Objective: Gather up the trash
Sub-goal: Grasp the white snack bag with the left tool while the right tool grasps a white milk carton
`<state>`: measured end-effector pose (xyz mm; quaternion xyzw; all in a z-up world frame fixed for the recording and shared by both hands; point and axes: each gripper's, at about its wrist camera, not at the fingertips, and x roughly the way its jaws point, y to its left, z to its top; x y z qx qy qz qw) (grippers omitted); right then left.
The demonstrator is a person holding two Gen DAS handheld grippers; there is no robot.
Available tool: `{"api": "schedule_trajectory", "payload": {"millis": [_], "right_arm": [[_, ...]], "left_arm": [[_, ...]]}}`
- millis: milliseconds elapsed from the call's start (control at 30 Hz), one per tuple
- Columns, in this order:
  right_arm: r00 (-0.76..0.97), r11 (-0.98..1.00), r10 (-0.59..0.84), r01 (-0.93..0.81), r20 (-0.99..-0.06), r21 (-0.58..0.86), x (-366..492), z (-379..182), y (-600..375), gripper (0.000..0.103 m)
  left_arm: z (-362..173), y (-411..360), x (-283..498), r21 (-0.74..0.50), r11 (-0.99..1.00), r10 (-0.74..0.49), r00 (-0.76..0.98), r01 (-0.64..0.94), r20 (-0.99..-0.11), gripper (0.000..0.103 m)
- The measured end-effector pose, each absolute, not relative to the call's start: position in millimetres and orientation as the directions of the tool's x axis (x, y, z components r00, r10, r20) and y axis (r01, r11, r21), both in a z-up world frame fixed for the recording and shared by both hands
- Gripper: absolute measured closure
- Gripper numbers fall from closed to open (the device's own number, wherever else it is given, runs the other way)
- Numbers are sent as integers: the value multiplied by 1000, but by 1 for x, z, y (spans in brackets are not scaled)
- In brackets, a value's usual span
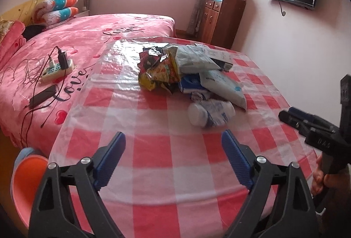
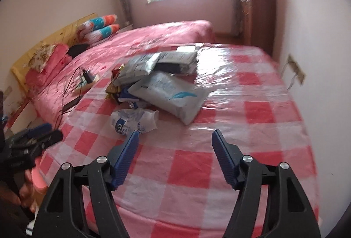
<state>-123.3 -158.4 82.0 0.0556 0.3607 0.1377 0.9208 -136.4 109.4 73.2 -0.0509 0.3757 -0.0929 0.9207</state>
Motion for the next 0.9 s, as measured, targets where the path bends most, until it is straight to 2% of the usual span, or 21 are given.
{"api": "schedule_trajectory", "payload": {"millis": [100,267,500,700,800,900], "right_arm": [[666,937,349,-260,-660,234,-103,79,-157,32],[609,913,403,-324,-684,249,-59,76,-156,13],[592,906,407,-357,-695,227,-16,74,-164,11],[582,886,464,-296,-668,357,24,77,-192,11],[535,807,574,-241,-620,539,55,72,-211,11],[508,743,633,-187,-584,642,76,65,-219,11]], "left_arm": [[78,113,-107,-201,971,-235,675,130,-699,20],[93,101,-58,-263,948,-316,625,179,-714,21],[103,52,18,-230,952,-305,555,202,-774,21],[93,20,79,-135,969,-220,487,205,-845,21],[82,15,103,-77,977,-163,459,199,-874,21],[74,13,115,-67,981,-142,442,181,-886,21]]}}
